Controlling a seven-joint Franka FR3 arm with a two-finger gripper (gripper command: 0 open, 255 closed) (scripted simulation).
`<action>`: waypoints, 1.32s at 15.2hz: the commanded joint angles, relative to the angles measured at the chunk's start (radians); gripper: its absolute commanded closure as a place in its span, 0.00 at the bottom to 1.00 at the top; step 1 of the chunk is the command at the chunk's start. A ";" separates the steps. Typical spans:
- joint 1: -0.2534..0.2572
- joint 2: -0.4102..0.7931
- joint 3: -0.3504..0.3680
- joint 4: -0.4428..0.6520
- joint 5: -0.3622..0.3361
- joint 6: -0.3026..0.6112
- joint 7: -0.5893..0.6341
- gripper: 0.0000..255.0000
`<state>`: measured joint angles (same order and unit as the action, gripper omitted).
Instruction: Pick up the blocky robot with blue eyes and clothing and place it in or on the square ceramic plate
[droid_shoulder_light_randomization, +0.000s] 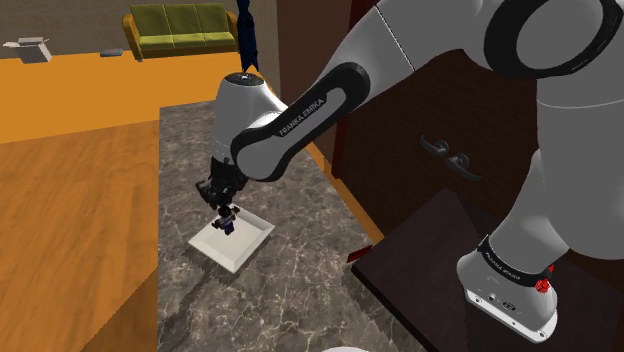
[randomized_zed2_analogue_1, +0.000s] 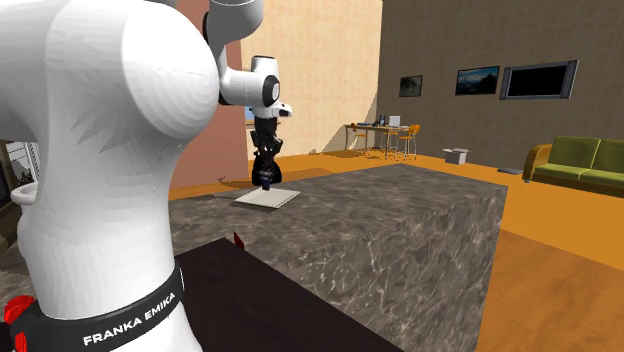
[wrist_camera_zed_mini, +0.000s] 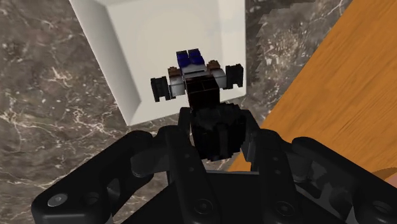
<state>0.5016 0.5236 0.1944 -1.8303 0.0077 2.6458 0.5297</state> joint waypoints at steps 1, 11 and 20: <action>0.001 0.019 -0.002 0.000 -0.002 0.019 -0.002 1.00; 0.004 0.049 -0.006 -0.001 -0.006 0.050 -0.002 1.00; -0.010 -0.015 0.004 -0.033 0.005 0.018 -0.009 0.00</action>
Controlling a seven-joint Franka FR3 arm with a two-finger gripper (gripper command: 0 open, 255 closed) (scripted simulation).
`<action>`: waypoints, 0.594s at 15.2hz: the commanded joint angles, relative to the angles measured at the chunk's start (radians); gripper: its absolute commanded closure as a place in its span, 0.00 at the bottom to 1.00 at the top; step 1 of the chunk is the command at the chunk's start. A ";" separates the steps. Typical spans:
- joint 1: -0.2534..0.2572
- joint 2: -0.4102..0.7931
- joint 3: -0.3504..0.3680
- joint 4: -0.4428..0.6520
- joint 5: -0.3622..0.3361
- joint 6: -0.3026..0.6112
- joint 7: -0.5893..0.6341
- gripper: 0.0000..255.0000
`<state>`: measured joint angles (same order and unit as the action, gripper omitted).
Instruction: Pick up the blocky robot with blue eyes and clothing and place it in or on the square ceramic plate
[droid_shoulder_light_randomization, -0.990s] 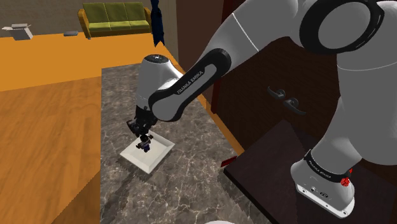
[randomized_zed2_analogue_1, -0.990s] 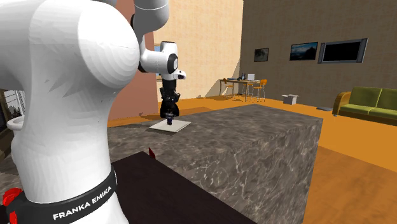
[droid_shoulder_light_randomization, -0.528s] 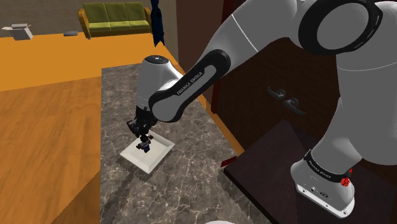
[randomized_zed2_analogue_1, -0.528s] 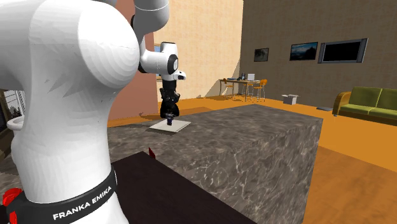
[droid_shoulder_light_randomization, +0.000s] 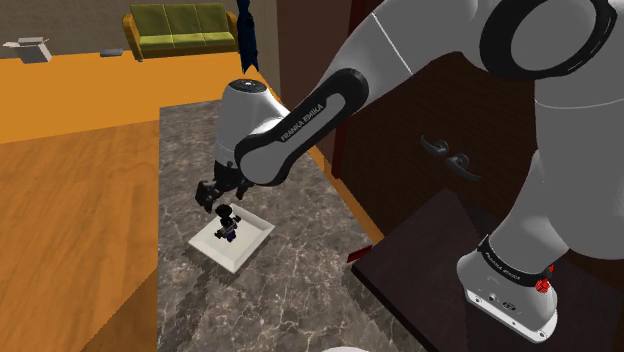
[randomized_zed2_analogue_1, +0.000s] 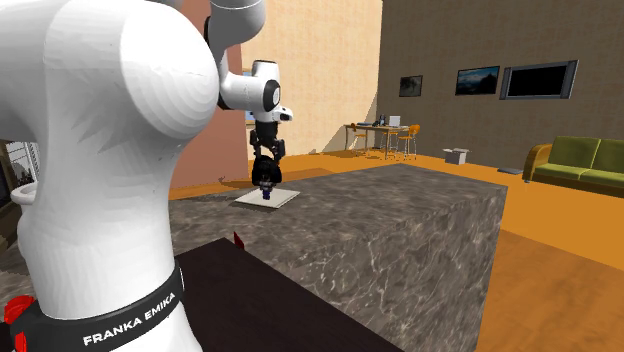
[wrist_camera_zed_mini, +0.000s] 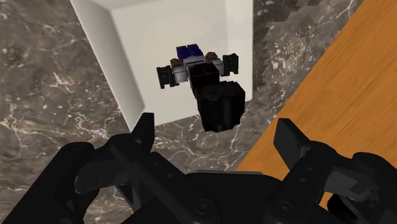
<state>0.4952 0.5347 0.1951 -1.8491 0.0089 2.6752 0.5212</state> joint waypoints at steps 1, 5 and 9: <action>-0.011 -0.058 0.008 -0.028 0.010 -0.029 -0.005 0.00; -0.016 -0.082 0.012 -0.038 0.015 -0.043 -0.008 0.00; -0.016 -0.082 0.012 -0.038 0.015 -0.043 -0.008 0.00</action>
<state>0.4792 0.4529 0.2070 -1.8874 0.0238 2.6320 0.5131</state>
